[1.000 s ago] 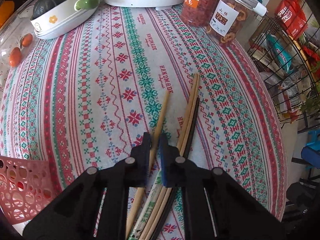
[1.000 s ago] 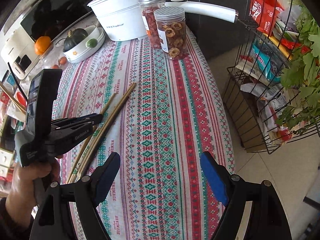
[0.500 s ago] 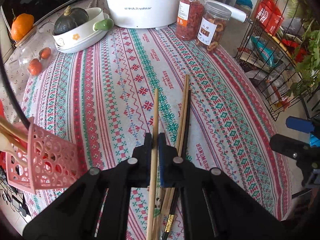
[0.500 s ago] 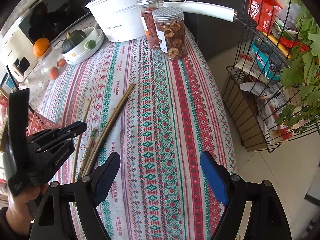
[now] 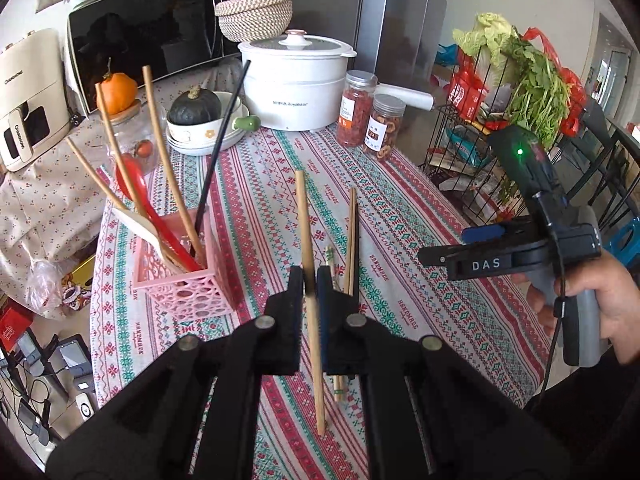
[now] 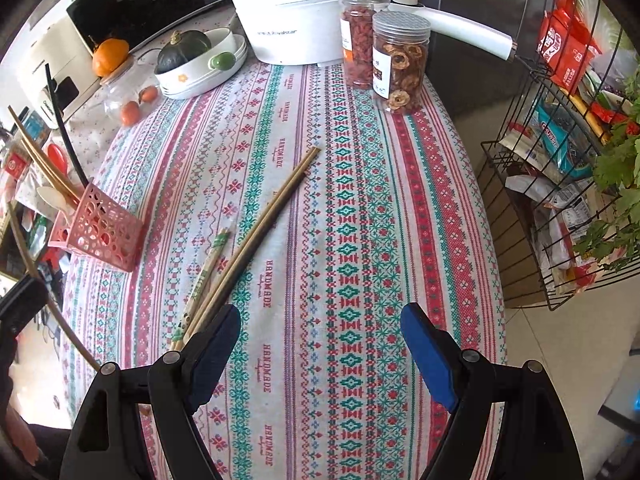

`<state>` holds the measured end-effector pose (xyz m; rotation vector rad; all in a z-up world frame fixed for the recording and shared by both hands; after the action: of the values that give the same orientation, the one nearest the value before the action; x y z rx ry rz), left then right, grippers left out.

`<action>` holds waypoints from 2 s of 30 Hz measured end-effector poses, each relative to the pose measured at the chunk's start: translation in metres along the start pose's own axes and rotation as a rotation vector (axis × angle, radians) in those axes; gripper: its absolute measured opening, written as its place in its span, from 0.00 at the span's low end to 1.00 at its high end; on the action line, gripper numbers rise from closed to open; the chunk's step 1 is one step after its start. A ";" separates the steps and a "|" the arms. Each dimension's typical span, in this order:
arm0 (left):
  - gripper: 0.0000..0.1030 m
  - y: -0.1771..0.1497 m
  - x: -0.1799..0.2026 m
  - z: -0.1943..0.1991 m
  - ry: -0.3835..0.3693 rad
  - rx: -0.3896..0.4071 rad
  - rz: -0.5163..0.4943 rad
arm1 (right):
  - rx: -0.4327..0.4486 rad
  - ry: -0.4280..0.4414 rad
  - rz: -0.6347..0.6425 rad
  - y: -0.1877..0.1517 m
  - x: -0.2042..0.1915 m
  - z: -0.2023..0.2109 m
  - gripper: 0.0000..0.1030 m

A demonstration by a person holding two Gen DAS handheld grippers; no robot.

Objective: Organize utensils
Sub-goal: 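Carry wooden chopstick toward basket with left tool while right tool grasps a black chopstick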

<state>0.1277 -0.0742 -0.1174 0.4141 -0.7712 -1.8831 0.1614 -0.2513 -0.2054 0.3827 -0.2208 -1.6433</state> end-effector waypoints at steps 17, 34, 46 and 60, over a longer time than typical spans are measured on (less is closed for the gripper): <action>0.07 -0.004 -0.059 0.054 -0.032 0.079 0.174 | -0.029 0.013 -0.093 0.012 -0.009 -0.025 0.81; 0.07 -0.008 -0.083 0.051 -0.029 0.069 0.221 | -0.023 0.049 -0.182 0.064 -0.020 -0.095 0.22; 0.07 -0.005 -0.082 0.044 -0.045 0.055 0.230 | -0.148 -0.152 0.014 0.061 -0.038 -0.105 0.19; 0.07 -0.003 -0.073 0.051 -0.054 0.066 0.194 | -0.011 0.064 -0.117 0.049 -0.016 -0.069 0.05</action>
<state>0.1264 0.0093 -0.0858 0.3180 -0.8798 -1.6971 0.2332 -0.2353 -0.2491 0.4463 -0.1430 -1.7431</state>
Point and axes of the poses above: each gripper's, at about its wrist camera, not at the fingertips, and z roughly against the way its jaws point, x to its right, y to its top, the point moved 9 cm from there along -z, roughly the way its jaws point, and after that the axes turned 2 degrees about -z, right-handed, at the moved point
